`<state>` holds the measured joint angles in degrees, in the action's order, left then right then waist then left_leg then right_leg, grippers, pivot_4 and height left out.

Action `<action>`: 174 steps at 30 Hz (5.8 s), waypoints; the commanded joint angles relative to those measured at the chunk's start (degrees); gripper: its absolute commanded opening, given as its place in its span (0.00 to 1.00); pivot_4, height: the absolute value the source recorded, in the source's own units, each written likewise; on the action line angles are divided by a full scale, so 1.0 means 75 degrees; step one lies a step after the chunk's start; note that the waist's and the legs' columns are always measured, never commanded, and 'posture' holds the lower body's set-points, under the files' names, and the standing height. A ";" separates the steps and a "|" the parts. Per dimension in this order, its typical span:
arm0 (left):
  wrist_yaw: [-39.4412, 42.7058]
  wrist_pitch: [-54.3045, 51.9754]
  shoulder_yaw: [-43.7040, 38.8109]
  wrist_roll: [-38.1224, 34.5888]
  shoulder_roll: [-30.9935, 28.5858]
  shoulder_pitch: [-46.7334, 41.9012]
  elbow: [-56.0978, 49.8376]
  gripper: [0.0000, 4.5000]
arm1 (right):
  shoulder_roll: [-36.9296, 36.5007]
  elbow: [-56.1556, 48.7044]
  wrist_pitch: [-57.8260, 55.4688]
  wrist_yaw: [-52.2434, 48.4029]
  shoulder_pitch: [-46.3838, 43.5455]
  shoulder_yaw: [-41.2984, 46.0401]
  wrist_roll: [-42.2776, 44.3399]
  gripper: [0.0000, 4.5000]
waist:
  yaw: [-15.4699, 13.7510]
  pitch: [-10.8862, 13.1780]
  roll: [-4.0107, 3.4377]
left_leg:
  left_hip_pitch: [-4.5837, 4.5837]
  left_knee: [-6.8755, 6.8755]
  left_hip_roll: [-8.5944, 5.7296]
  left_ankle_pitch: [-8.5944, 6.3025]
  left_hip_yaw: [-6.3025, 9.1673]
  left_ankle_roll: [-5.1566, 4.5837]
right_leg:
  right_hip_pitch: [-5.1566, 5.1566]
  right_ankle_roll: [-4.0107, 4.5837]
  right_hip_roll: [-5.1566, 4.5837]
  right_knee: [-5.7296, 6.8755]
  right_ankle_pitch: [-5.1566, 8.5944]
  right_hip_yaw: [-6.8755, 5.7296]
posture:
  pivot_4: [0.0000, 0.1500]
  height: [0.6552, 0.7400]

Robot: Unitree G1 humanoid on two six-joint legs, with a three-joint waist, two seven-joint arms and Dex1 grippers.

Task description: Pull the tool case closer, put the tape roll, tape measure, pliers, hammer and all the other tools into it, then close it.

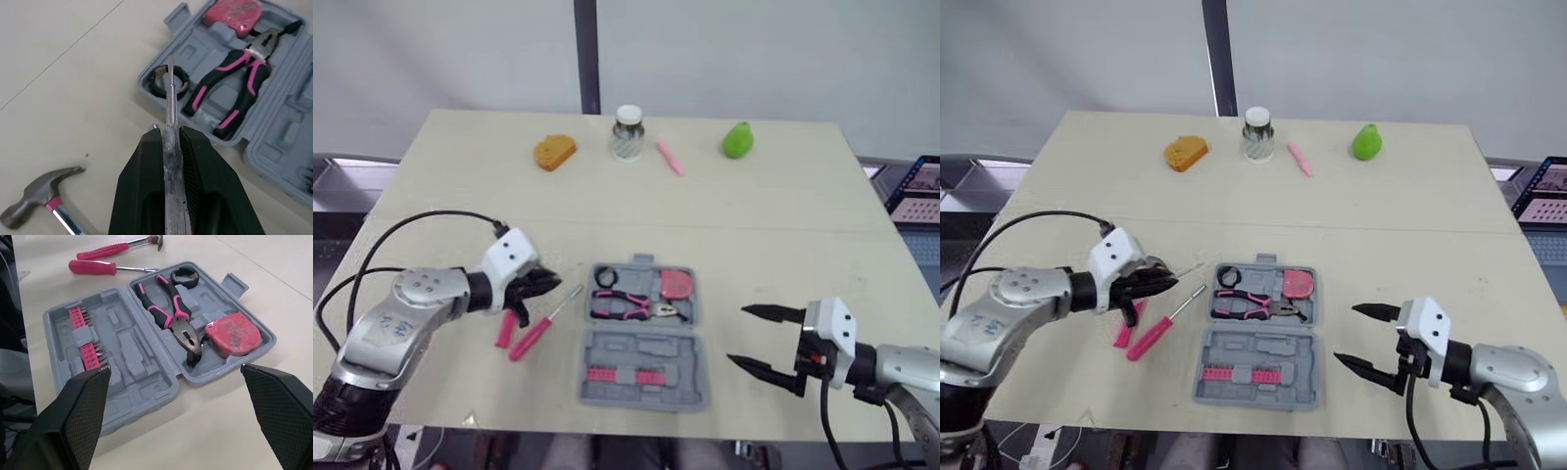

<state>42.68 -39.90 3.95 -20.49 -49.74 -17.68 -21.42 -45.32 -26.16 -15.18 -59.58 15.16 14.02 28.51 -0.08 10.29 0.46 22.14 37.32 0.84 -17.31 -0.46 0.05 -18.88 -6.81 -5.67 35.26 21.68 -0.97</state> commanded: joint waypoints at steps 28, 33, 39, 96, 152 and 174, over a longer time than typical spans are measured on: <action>0.1536 -0.0333 0.3771 0.1699 0.1631 -0.2486 0.0214 0.00 | -0.0195 -0.0320 0.0246 -0.0114 0.0572 0.0338 0.0022 1.00 | -0.0056 0.0000 0.0000 | 0.0003 0.0038 -0.0005 0.0017 0.0001 -0.0008 | 0.0001 -0.0005 0.0033 0.0042 -0.0001 0.0007 | 1.00 0.72; 0.1633 -0.0454 0.4132 0.1993 0.1778 -0.2583 0.0298 0.00 | -0.0180 -0.0388 0.0228 -0.0082 0.0662 0.0366 0.0035 1.00 | -0.0112 0.0000 0.0000 | 0.0004 0.0042 -0.0005 0.0017 0.0001 -0.0008 | 0.0001 -0.0005 0.0033 0.0043 -0.0001 0.0008 | 1.00 0.72; 0.1577 -0.0759 0.4378 0.2357 0.1916 -0.2673 0.0457 0.00 | -0.0152 -0.0533 0.0238 -0.0080 0.0859 0.0412 0.0076 1.00 | -0.0175 0.0000 0.0000 | 0.0009 0.0052 -0.0006 0.0013 0.0002 -0.0015 | 0.0001 -0.0005 0.0033 0.0045 -0.0001 0.0008 | 1.00 0.72; 0.1784 -0.1397 0.4342 0.2661 0.2994 -0.2896 0.1176 0.53 | -0.0067 -0.0936 0.0230 0.0060 0.1584 0.0738 0.0065 1.00 | -0.0170 -0.0001 -0.0002 | 0.0012 0.0079 -0.0008 0.0011 0.0006 -0.0019 | 0.0003 -0.0006 0.0034 0.0068 -0.0001 0.0006 | 1.00 0.72; 0.0972 0.3730 0.2403 0.2435 0.3382 -0.0025 0.3047 0.01 | -0.0057 -0.1091 0.0218 0.0050 0.1899 0.1080 0.0192 1.00 | -0.0169 -0.0004 -0.0007 | 0.0005 0.0083 -0.0007 0.0005 0.0006 -0.0022 | 0.0005 -0.0007 0.0021 0.0076 -0.0001 -0.0026 | 1.00 0.72; 0.0822 0.3778 0.2807 0.2953 0.3397 0.0259 0.3568 0.01 | -0.0102 -0.1072 0.0199 0.0018 0.1820 0.1104 0.0209 1.00 | -0.0170 -0.0040 -0.0044 | -0.0017 0.0083 -0.0006 -0.0004 0.0008 -0.0027 | 0.0029 -0.0007 0.0018 0.0068 -0.0001 -0.0018 | 1.00 0.72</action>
<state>48.71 -10.64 22.23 -1.45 -23.81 -17.58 2.79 -46.15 -32.69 -13.82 -59.35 28.84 20.64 29.00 -1.36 9.99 0.13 21.98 37.94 0.80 -17.34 -0.40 -0.15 -18.63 -6.86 -5.54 35.75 21.67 -1.10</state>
